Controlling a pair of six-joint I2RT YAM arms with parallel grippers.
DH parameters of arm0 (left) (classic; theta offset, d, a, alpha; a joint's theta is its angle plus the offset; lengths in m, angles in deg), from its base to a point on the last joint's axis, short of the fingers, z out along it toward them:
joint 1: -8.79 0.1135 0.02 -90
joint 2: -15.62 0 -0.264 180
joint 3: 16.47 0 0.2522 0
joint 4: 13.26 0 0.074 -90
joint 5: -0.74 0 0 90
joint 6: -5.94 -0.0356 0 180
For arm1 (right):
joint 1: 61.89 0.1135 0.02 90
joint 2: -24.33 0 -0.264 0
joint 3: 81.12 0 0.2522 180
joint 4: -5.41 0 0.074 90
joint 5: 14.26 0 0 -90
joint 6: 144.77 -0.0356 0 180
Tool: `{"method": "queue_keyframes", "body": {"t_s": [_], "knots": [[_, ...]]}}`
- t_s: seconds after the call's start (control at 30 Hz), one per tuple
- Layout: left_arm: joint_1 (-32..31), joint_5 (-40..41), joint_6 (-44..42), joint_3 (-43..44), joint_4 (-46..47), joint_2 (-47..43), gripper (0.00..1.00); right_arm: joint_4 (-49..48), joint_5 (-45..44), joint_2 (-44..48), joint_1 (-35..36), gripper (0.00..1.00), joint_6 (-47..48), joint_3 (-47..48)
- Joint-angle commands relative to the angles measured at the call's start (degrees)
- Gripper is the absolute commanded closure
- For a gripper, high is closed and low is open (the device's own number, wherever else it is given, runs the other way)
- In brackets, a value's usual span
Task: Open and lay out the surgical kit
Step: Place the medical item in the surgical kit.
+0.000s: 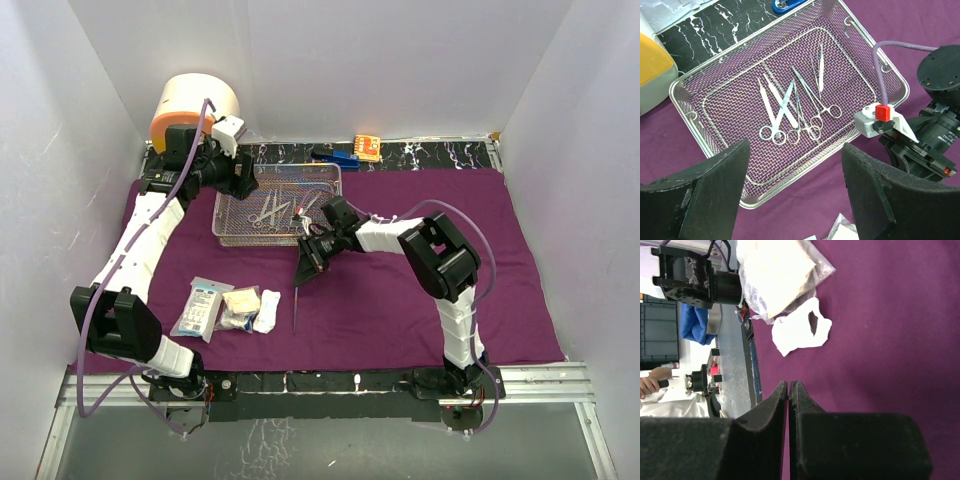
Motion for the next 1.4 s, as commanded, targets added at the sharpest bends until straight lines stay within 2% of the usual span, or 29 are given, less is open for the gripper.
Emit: {"method": "queue_keyframes", "body": {"t_s": [0.0, 0.47, 1.37], "knots": [[0.4, -2.4, 0.5, -0.8, 1.0, -2.8, 0.27, 2.2, 1.0, -1.0, 0.1, 1.0, 3.8, 3.7], [0.3, -3.4, 0.2, -0.5, 0.5, -2.5, 0.27, 7.0, 0.9, -5.8, 0.0, 0.89, 7.6, 8.0], [0.3, -4.6, 0.0, -0.6, 0.2, -2.3, 0.26, 9.3, -2.1, -6.2, 0.1, 0.83, 12.9, 9.5]]}}
